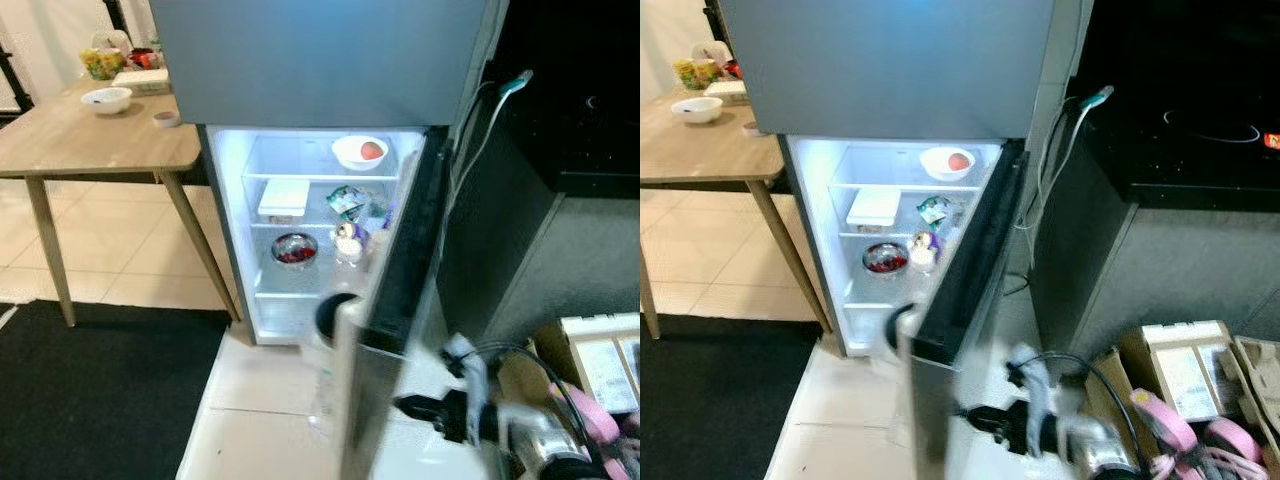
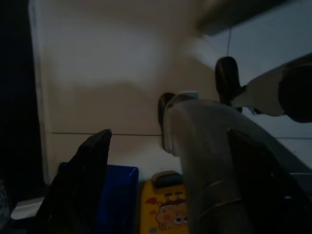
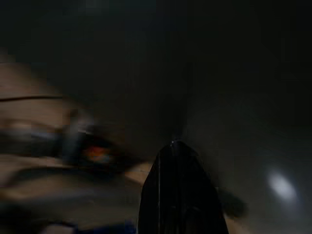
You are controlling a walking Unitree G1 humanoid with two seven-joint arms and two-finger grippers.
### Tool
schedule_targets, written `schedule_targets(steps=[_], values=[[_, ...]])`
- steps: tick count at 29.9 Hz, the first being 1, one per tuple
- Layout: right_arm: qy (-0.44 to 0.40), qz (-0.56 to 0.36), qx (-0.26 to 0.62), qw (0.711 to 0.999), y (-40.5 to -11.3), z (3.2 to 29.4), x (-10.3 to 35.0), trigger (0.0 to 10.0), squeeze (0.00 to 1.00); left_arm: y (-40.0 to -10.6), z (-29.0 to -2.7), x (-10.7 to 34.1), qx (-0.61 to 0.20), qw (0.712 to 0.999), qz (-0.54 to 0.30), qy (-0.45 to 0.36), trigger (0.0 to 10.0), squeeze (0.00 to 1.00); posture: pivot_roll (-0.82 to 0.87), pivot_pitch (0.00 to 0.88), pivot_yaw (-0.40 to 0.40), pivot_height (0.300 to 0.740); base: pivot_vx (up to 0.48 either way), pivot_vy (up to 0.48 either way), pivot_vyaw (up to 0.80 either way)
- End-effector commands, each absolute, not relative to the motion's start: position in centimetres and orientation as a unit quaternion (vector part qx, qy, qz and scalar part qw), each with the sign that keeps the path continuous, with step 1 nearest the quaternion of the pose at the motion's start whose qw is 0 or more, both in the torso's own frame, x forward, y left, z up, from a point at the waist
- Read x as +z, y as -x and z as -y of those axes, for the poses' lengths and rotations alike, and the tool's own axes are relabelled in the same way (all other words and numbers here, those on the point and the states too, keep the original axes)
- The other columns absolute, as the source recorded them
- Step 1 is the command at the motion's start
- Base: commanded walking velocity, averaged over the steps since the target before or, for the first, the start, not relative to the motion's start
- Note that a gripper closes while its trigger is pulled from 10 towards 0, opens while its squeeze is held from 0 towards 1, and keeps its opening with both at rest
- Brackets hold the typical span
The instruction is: Restocking fridge
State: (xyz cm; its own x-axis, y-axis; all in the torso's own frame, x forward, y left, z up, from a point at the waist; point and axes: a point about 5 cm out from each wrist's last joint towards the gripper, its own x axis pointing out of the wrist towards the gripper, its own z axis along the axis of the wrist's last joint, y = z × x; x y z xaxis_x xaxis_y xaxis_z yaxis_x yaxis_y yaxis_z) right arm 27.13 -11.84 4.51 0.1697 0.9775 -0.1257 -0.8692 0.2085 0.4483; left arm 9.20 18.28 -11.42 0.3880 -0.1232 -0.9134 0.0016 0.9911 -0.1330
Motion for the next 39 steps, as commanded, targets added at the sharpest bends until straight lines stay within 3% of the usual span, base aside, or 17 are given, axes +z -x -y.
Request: schedule_targets(steps=[1,3,5,6,8,9,10,11,13,15,17,19,24,32,39], values=[[-0.221,-0.076,0.676,0.699,-28.2,8.7,10.2,10.0,0.00,-7.4,-17.5,-11.9,-0.042,0.811,-0.579,0.071,10.0,0.00,-0.09,0.000,-0.030,0.740,0.000,0.000,0.00],[-0.221,-0.076,0.676,0.699,-28.2,8.7,10.2,10.0,0.00,-7.4,-17.5,-11.9,-0.042,0.811,-0.579,0.071,10.0,0.00,-0.09,0.000,-0.030,0.740,0.000,0.000,0.00],[-0.285,-0.010,0.693,0.663,-28.5,8.1,13.5,10.0,0.00,-7.4,-17.4,-11.9,-0.040,0.811,-0.578,0.073,10.0,0.00,-0.08,0.000,-0.035,0.740,0.000,0.000,0.00],[-0.290,0.009,0.687,0.667,-29.1,8.3,14.3,10.0,0.00,-7.3,-17.4,-11.9,-0.040,0.811,-0.579,0.075,10.0,0.00,-0.08,0.000,-0.034,0.740,0.000,0.000,0.00],[-0.264,0.012,0.651,0.712,-30.3,9.4,13.7,10.0,0.00,-7.2,-17.3,-12.0,-0.040,0.810,-0.581,0.076,10.0,0.00,-0.08,0.000,-0.035,0.740,0.000,0.000,0.00],[-0.264,0.012,0.651,0.712,-30.3,9.4,13.7,10.0,0.00,-7.2,-17.3,-12.0,-0.040,0.810,-0.581,0.076,10.0,0.00,-0.08,0.000,-0.035,0.740,0.000,0.000,0.00],[-0.251,0.006,0.637,0.729,-30.6,9.7,13.2,10.0,0.00,-7.2,-17.3,-12.0,-0.040,0.809,-0.581,0.076,10.0,0.00,-0.08,0.000,-0.035,0.740,0.000,0.000,0.00],[-0.227,-0.022,0.585,0.778,-31.3,10.7,11.6,10.0,0.00,-7.1,-17.3,-12.0,-0.040,0.809,-0.581,0.076,10.0,0.00,-0.08,0.000,-0.038,0.740,0.000,0.000,0.00],[-0.196,-0.062,0.506,0.838,-31.8,12.2,9.6,10.0,0.00,-7.1,-17.3,-12.0,-0.039,0.809,-0.582,0.075,10.0,0.00,-0.08,0.000,-0.038,0.740,0.000,0.000,0.00],[-0.185,-0.078,0.468,0.861,-31.8,13.0,8.8,10.0,0.00,-7.0,-17.3,-12.0,-0.039,0.809,-0.582,0.075,10.0,0.00,-0.08,0.000,-0.038,0.740,0.000,0.000,0.00],[-0.131,-0.150,0.389,0.899,-31.1,14.8,5.7,10.0,0.00,-7.0,-17.4,-12.0,-0.042,0.810,-0.581,0.069,10.0,0.00,-0.08,0.000,-0.038,0.740,0.000,0.000,0.00],[-0.086,-0.220,0.337,0.912,-29.9,16.4,3.0,10.0,0.00,-7.1,-17.4,-12.0,-0.043,0.811,-0.580,0.066,10.0,0.00,-0.10,0.000,-0.038,0.740,0.000,0.000,0.00],[-0.079,-0.343,0.232,0.907,-26.2,19.4,-1.8,10.0,0.00,-7.3,-17.4,-11.9,-0.043,0.814,-0.576,0.062,10.0,0.00,-0.10,0.000,-0.038,0.740,0.000,0.000,0.38],[-0.029,-0.499,0.070,0.863,-17.8,24.6,-7.0,10.0,0.00,-7.4,-17.5,-11.9,-0.035,0.814,-0.577,0.052,10.0,0.00,-0.09,0.000,-0.037,0.740,0.000,0.000,0.65],[-0.006,-0.570,0.015,0.821,-12.1,26.0,-9.1,10.0,0.00,-7.4,-18.3,-11.9,-0.005,0.812,-0.582,0.044,10.0,0.00,-0.10,0.000,-0.032,0.740,0.000,0.000,0.66]])
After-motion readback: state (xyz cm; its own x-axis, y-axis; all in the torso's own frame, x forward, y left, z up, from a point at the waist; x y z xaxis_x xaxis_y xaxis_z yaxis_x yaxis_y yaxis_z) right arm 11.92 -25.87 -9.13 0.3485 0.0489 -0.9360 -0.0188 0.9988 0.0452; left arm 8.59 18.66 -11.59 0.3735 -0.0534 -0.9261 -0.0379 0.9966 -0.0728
